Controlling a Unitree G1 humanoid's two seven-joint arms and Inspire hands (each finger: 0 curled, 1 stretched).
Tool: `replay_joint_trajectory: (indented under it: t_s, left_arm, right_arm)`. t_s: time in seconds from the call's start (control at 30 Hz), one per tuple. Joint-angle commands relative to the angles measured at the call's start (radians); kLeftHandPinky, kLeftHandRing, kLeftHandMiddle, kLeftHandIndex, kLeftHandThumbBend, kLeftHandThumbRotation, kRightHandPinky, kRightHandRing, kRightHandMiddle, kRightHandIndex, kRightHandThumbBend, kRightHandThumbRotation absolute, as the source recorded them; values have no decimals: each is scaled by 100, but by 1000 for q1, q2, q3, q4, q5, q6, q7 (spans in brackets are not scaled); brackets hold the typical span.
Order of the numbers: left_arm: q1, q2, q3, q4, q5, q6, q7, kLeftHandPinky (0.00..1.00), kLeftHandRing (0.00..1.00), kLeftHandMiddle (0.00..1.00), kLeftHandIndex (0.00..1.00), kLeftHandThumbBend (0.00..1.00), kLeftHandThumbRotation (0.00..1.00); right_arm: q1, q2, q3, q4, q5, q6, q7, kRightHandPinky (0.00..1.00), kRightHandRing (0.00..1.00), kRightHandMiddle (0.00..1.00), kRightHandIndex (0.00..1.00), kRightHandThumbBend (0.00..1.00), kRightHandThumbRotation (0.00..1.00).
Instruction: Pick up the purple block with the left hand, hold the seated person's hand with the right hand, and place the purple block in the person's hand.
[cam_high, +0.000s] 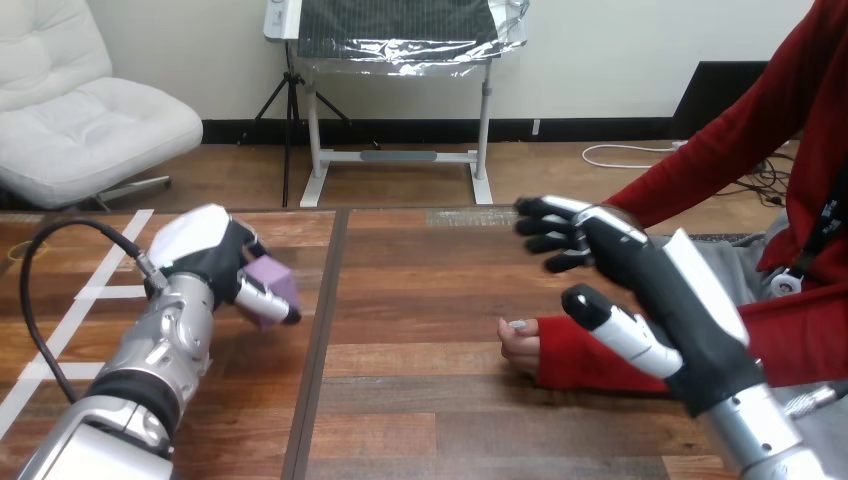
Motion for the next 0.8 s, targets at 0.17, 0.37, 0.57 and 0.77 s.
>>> replay_joint_trajectory:
  t_s: [0.17,0.37,0.57,0.77]
  left_arm:
    - [5,30,58,-169,-37,-49,54,29,35,41,44,74,0]
    - [47,41,87,-271,-47,-54,63,30,34,41,44,73,0]
    - [96,48,119,-392,-65,-32,52,30,34,40,44,71,0]
    - [146,49,154,-512,-73,-12,39,29,32,39,43,69,0]
  right_arm:
    - [-131,-74,-57,49,-88,2,-53,74,81,84,89,97,78]
    - [-161,-116,-70,83,-131,9,-68,73,82,86,88,94,73]
    - [-199,-158,-76,149,-136,-10,-72,69,81,85,87,94,70]
    - [-241,-202,-73,228,-157,-47,-78,65,79,84,86,96,66]
